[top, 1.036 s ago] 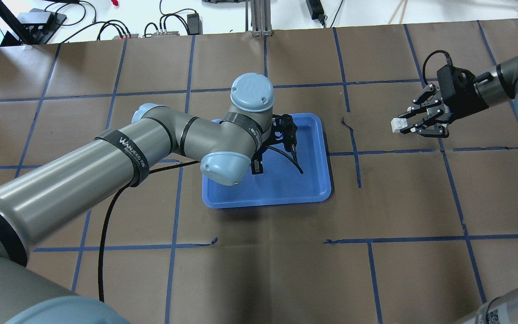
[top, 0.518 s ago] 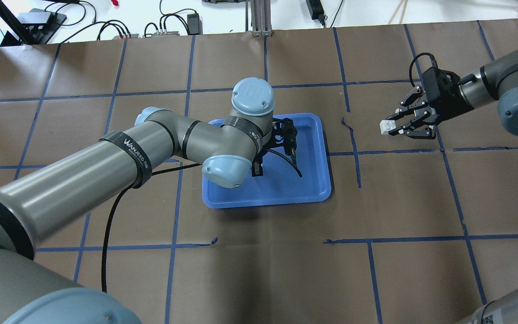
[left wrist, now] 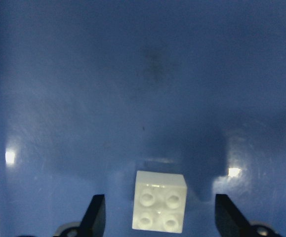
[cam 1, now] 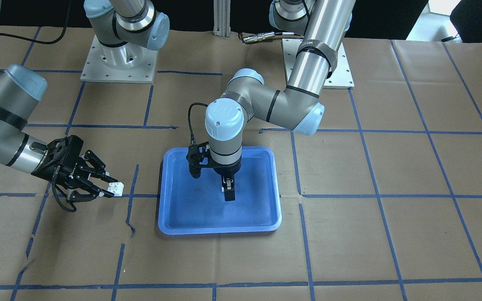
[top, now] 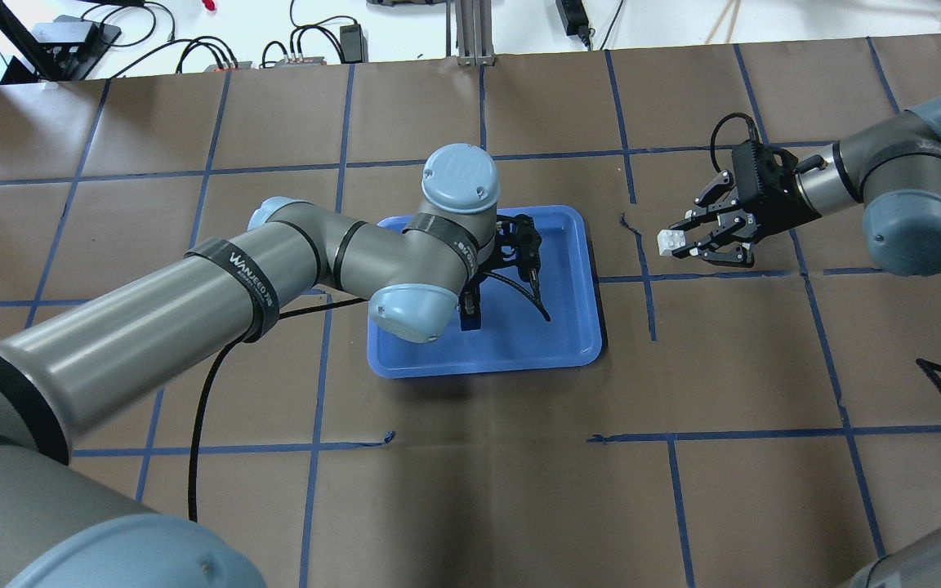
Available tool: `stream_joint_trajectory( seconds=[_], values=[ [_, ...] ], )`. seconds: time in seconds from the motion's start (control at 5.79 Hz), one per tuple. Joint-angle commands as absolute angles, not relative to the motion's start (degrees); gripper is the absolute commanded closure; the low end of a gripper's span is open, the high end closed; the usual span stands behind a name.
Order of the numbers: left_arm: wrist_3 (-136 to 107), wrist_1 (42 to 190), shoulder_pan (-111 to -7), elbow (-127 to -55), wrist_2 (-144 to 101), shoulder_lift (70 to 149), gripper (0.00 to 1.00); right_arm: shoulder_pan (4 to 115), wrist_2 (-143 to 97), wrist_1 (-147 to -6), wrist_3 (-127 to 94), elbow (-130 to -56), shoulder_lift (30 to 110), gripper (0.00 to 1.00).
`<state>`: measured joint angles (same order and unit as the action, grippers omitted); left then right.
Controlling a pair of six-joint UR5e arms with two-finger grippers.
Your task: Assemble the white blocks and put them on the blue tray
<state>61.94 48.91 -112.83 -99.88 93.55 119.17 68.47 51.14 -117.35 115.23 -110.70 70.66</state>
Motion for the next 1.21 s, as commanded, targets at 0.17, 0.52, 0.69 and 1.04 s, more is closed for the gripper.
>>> stream_joint_trajectory(
  seconds=[0.17,0.52,0.69,1.04],
  values=[
    [60.8,59.6,-108.8,-98.0,94.0,108.7,0.01,71.2,51.1,-119.4,111.9,-111.5,70.7,0.69],
    [59.3,79.5,-102.3,-95.5,93.7,94.8,0.01,77.3,51.1,-127.9,102.2,-113.5,70.7,0.69],
    [46.0,83.6,-99.7,-94.9,94.1,89.7,0.01,81.5,51.6,-133.4,93.9,-113.6,70.7,0.69],
    [18.2,91.3,-97.9,-91.7,95.7,84.9,0.01,88.5,52.0,-140.3,85.8,-114.3,70.3,0.69]
  ],
)
